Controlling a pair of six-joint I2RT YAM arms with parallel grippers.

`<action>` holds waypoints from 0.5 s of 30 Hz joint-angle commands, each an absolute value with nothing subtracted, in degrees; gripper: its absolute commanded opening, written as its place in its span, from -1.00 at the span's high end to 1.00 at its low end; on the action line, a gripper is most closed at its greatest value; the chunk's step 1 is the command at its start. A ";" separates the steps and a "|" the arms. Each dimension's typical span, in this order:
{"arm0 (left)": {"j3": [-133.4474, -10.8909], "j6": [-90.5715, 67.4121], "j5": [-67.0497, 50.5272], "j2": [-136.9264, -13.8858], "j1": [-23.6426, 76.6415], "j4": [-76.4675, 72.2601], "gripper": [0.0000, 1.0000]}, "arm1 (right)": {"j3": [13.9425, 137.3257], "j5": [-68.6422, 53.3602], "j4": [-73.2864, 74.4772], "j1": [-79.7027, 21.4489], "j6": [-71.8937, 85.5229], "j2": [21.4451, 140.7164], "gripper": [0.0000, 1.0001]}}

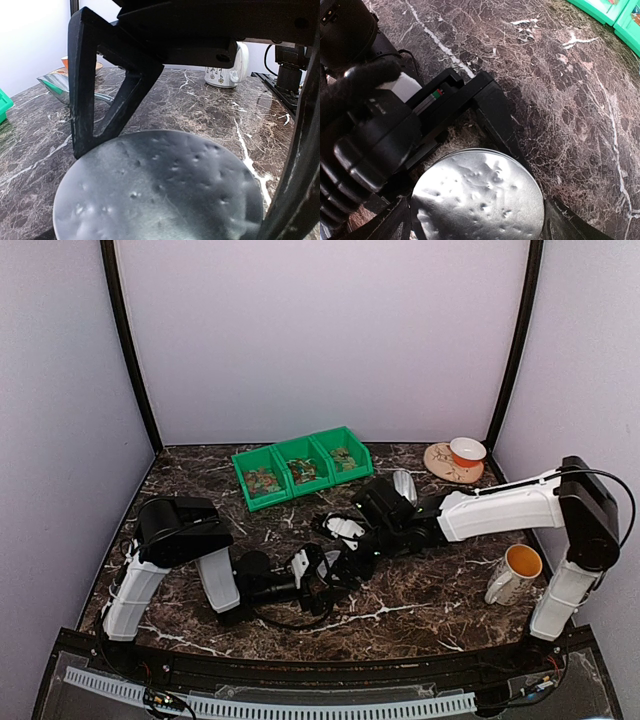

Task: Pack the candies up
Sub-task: Screw the bottle lid onto the packing bottle.

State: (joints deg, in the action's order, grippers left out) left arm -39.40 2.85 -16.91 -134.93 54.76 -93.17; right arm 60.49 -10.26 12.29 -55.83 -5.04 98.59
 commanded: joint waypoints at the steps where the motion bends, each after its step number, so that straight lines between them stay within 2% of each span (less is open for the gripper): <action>1: -35.48 11.11 -13.58 -142.31 54.58 -82.00 -0.79 | 61.23 -13.44 15.05 -55.69 -8.02 100.71 -0.74; 15: -34.89 9.18 -7.80 -142.14 54.48 -83.89 -0.79 | 53.18 -7.11 4.06 -56.17 4.29 97.85 -0.69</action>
State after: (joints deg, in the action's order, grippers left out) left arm -38.96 2.79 -15.25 -134.72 55.05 -93.95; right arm 55.59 -10.26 4.29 -55.48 -0.89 97.23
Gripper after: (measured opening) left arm 0.899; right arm 0.850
